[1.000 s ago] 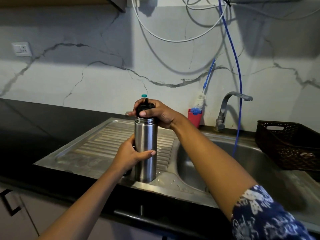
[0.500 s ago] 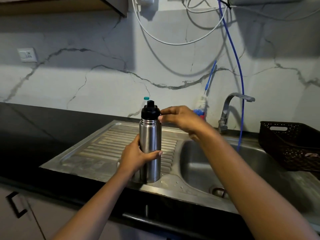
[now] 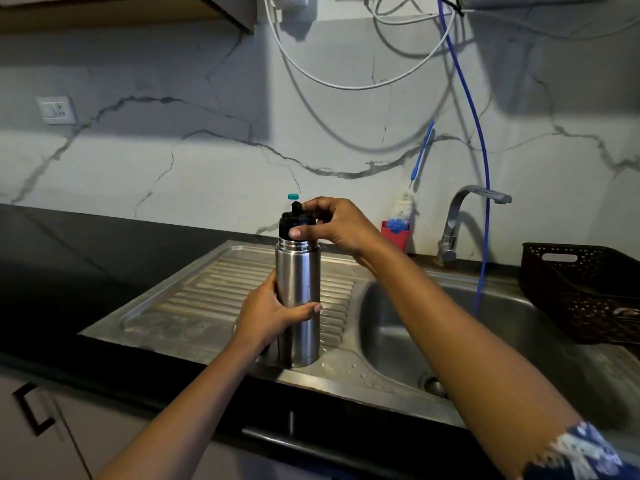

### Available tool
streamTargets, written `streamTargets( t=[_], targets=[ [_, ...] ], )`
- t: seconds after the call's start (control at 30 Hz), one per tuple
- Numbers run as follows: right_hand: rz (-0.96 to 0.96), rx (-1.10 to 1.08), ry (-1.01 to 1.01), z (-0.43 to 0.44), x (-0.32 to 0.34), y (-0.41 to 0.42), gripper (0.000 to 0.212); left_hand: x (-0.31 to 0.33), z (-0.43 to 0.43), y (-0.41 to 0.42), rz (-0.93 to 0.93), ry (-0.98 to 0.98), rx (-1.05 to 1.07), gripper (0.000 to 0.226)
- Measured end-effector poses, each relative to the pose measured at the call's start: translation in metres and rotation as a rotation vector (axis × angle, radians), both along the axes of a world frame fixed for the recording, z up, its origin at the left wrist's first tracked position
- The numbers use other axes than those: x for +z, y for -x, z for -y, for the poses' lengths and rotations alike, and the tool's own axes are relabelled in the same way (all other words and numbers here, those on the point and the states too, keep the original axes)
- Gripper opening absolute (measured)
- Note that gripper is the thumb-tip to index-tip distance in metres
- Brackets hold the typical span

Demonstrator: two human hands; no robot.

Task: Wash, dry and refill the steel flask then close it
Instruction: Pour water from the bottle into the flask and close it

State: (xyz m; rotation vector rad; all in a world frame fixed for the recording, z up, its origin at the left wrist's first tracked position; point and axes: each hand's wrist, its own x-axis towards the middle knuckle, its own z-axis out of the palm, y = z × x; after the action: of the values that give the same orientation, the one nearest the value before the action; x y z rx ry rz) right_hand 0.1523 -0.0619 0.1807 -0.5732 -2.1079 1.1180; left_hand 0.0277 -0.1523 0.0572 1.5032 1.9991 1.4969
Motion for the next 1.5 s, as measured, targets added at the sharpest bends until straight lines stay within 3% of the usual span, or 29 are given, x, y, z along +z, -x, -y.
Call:
streamTargets(
  t=[0.07, 0.13, 0.2, 0.3, 0.37, 0.43, 0.67, 0.83, 0.9, 1.0, 1.07, 1.1, 1.23, 1.3, 1.43, 1.5],
  targets=[
    [0.062, -0.375, -0.296, 0.018, -0.007, 0.013, 0.063, 0.000, 0.000, 0.000, -0.009, -0.004, 0.004, 0.089],
    [0.136, -0.551, -0.479, 0.026, -0.011, 0.021, 0.074, -0.001, 0.000, 0.001, -0.008, -0.004, -0.002, 0.088],
    [0.111, -0.355, -0.220, 0.017, -0.006, 0.018, 0.076, -0.002, -0.001, 0.003, 0.016, 0.005, -0.014, 0.088],
    [0.028, 0.291, 0.302, -0.022, 0.001, 0.001, 0.086, -0.002, 0.000, 0.005, 0.051, 0.021, -0.043, 0.087],
    [0.057, 0.525, 0.390, -0.041, -0.001, -0.003, 0.088, -0.001, 0.000, 0.005, 0.060, 0.026, -0.062, 0.085],
    [0.103, 0.543, 0.353, -0.044, -0.002, 0.000, 0.077, -0.002, 0.000, 0.005, 0.066, 0.022, -0.064, 0.086],
    [-0.068, 0.146, 0.093, -0.012, -0.009, 0.000, 0.038, -0.004, -0.001, 0.003, 0.036, 0.003, -0.013, 0.088],
    [0.058, -0.540, -0.438, 0.026, -0.020, 0.020, 0.065, -0.002, -0.002, -0.001, -0.014, -0.009, 0.011, 0.091],
    [0.090, -0.433, -0.334, 0.020, -0.014, 0.017, 0.067, -0.003, -0.002, 0.000, -0.007, -0.004, 0.009, 0.092],
    [0.059, 0.239, 0.221, -0.010, -0.006, 0.003, 0.084, -0.003, -0.002, 0.003, 0.028, 0.008, -0.014, 0.089],
    [0.074, 0.517, 0.355, -0.031, -0.008, 0.000, 0.101, -0.004, -0.002, 0.004, 0.043, 0.009, -0.026, 0.084],
    [0.103, 0.594, 0.358, -0.034, -0.007, 0.001, 0.099, -0.004, -0.002, 0.004, 0.050, 0.007, -0.027, 0.082],
    [0.080, 0.566, 0.303, -0.039, -0.008, 0.010, 0.085, -0.004, -0.002, 0.003, 0.065, 0.008, -0.036, 0.080],
    [0.019, 0.469, 0.310, -0.038, -0.013, 0.011, 0.083, -0.004, -0.001, 0.002, 0.050, 0.000, -0.018, 0.081],
    [-0.078, 0.248, 0.196, -0.022, -0.017, 0.006, 0.045, -0.004, -0.001, 0.000, 0.017, -0.006, 0.003, 0.083],
    [-0.105, 0.116, 0.129, -0.013, -0.017, 0.006, 0.043, -0.004, -0.001, 0.000, -0.005, -0.011, 0.015, 0.086]
  ],
)
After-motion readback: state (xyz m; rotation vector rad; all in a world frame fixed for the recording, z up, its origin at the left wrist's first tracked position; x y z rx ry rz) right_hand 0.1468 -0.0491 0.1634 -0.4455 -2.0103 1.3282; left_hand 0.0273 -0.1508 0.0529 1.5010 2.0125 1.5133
